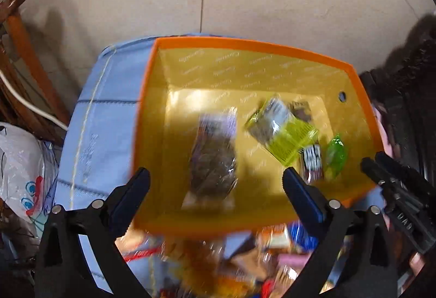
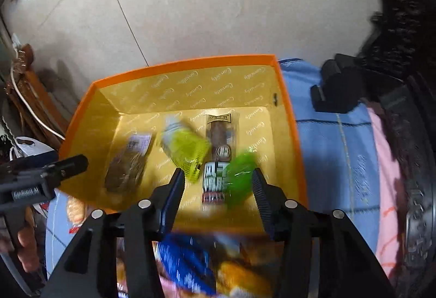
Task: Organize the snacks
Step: 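Lower both bags into the orange box and open both tools, then grasp the bread roll bag with left tool while right tool grasps the green fruit candy bag, then drop both bags into the orange box and open both tools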
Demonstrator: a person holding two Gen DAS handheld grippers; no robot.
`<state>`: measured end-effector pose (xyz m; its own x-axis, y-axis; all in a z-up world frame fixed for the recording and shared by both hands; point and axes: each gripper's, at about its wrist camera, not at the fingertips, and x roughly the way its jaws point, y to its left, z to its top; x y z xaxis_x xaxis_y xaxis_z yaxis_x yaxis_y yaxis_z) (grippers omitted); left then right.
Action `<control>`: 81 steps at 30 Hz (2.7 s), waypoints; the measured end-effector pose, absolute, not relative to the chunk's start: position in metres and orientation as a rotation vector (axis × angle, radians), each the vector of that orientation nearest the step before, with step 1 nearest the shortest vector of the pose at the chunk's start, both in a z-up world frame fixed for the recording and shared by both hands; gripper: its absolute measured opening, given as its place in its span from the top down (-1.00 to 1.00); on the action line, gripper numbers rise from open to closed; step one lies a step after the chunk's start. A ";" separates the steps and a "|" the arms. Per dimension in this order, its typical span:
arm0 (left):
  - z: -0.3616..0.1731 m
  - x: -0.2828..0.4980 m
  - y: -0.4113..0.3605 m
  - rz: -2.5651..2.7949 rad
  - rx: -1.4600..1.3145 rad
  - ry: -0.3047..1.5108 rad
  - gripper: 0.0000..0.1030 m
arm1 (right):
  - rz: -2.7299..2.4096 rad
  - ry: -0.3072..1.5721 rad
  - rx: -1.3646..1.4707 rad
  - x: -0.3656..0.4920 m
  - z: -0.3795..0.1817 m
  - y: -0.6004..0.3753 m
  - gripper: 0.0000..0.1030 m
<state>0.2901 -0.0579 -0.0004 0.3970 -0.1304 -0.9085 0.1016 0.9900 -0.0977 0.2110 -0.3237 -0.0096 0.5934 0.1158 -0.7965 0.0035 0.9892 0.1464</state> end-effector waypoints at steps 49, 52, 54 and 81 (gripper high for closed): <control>-0.126 0.025 0.020 -0.134 -0.014 1.398 -0.11 | 0.361 1.017 -0.200 -0.074 -0.094 -0.235 -0.84; -0.128 0.024 0.033 -0.129 -0.057 1.418 -0.11 | 0.363 0.978 -0.277 -0.068 -0.103 -0.217 -0.84; -0.136 0.024 0.040 -0.124 -0.066 1.424 -0.11 | 0.331 1.023 -0.329 -0.057 -0.122 -0.207 -0.82; 0.005 0.104 0.046 -0.136 -0.106 1.098 -0.11 | 0.258 0.889 0.124 0.013 -0.004 -0.306 0.29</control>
